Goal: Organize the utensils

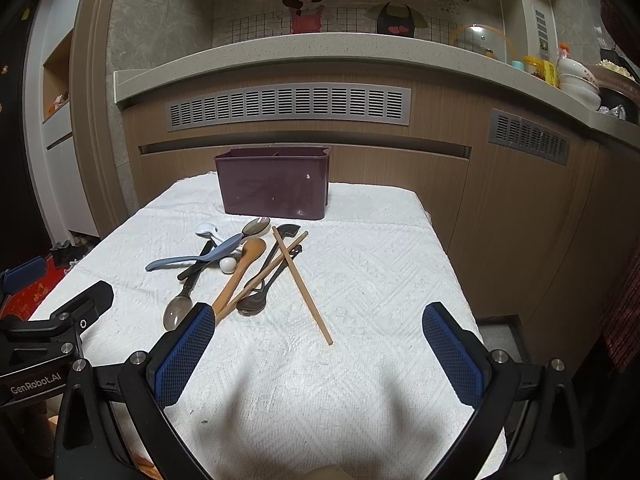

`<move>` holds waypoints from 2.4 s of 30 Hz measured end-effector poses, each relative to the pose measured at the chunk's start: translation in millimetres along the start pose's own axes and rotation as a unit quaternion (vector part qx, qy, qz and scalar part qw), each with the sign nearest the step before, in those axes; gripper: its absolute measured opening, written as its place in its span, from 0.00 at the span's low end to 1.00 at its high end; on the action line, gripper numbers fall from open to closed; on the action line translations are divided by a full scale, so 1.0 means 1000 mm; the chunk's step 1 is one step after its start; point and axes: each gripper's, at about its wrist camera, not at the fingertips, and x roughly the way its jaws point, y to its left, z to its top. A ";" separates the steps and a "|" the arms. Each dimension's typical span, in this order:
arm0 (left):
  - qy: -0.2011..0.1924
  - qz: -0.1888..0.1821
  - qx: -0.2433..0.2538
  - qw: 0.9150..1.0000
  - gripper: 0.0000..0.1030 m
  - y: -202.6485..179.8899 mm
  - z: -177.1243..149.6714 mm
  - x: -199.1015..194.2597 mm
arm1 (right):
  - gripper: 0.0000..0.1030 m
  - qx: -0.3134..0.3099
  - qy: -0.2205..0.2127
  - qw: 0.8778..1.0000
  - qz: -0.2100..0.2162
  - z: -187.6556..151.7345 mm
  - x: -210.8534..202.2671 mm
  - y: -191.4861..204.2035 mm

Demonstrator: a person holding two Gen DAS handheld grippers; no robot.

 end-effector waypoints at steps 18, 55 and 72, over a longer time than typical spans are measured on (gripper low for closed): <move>0.002 0.000 0.001 1.000 1.00 0.000 -0.002 0.001 | 1.00 0.003 0.005 1.000 0.004 -0.001 0.001 0.000; 0.178 -0.317 0.200 0.910 0.76 -0.015 0.081 0.204 | 0.95 -0.079 0.131 0.980 0.129 0.089 0.175 -0.022; 0.100 -0.195 0.094 0.971 0.77 0.072 0.071 0.152 | 0.31 -0.033 0.252 0.932 0.257 0.069 0.198 0.061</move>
